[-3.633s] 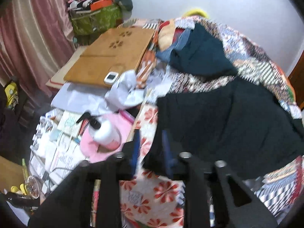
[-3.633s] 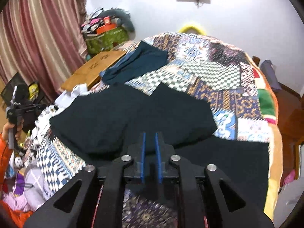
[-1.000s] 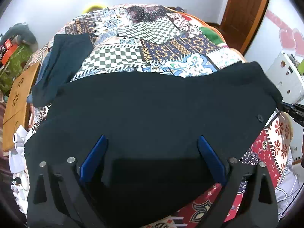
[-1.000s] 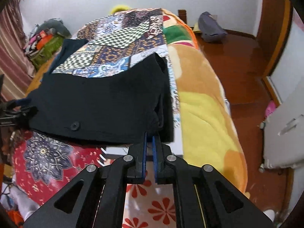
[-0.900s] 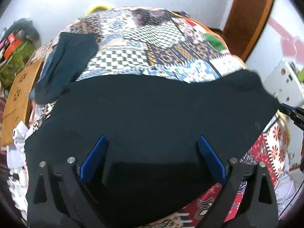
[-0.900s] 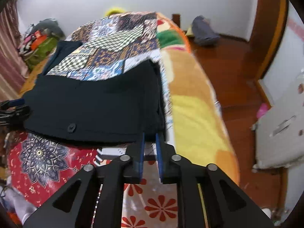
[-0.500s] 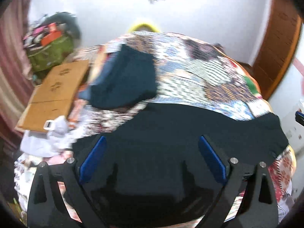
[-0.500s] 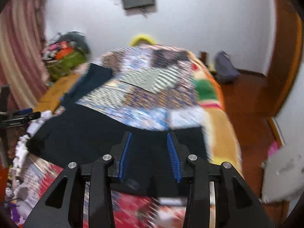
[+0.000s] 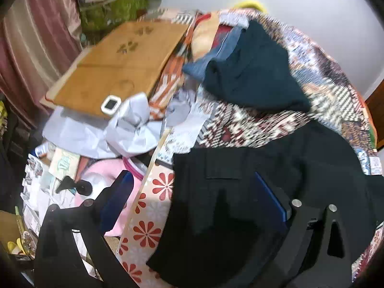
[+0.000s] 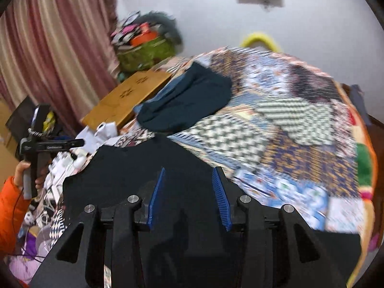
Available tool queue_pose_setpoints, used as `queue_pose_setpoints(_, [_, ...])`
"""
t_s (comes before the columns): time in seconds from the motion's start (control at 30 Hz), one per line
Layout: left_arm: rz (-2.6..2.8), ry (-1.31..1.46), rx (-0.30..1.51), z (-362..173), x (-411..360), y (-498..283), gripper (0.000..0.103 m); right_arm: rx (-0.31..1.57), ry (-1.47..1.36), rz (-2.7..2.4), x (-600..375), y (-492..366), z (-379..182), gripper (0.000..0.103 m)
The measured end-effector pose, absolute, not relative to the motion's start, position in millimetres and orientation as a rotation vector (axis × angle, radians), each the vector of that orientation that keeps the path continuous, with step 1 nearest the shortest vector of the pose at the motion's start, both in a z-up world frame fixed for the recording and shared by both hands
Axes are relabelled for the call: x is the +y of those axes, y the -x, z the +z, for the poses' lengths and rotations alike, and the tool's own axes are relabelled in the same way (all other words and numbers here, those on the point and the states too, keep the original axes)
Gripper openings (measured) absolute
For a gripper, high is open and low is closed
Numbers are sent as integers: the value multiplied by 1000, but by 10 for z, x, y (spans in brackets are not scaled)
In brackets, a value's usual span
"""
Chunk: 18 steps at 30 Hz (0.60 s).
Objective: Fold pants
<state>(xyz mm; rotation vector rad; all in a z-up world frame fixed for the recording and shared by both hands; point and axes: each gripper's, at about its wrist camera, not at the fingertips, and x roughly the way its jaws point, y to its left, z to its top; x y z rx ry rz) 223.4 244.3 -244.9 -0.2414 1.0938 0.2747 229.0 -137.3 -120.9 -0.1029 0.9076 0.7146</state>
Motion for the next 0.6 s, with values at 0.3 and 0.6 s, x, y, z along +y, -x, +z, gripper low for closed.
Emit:
queue_pose_setpoints(0.3, [201,229,1207,-3052,2365,-2458,99,1042,239,837,-331,-2859,-1766,37])
queue_pose_setpoints(0.6, [214,149,1193,-3175,2371,-2446,100,1153,361,894,253,-3189,-2204,19])
